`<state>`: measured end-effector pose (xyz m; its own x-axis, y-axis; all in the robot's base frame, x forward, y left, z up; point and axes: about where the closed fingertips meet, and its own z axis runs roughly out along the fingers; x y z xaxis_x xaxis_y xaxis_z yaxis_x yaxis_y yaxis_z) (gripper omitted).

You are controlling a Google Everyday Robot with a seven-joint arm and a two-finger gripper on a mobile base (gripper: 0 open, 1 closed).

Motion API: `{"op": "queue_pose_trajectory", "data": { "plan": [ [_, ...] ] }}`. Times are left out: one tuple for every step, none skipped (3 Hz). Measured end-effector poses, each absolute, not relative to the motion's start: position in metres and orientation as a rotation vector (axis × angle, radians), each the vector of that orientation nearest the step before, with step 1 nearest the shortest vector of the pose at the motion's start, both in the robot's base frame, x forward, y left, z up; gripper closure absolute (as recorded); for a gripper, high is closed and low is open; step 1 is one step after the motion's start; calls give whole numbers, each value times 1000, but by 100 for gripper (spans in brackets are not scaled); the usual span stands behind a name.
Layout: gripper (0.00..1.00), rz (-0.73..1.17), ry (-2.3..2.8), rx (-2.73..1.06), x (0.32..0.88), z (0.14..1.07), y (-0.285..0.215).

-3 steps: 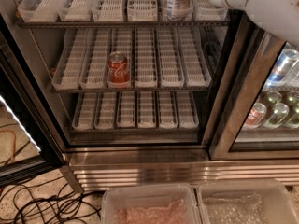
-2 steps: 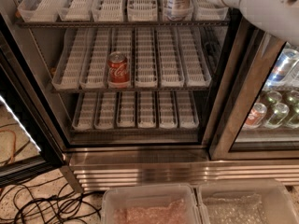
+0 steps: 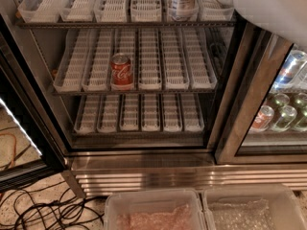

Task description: Pick blue plastic bottle from top shelf of fridge

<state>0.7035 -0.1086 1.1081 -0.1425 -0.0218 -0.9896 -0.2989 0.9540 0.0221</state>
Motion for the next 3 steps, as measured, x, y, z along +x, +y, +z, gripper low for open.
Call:
{"op": "queue_pose_trajectory", "data": {
  "plan": [
    [0, 253, 1704, -249, 712, 1108, -104],
    [19, 259, 1669, -256, 723, 1111, -104],
    [42, 260, 1667, -256, 723, 1111, -104]
  ]
}}
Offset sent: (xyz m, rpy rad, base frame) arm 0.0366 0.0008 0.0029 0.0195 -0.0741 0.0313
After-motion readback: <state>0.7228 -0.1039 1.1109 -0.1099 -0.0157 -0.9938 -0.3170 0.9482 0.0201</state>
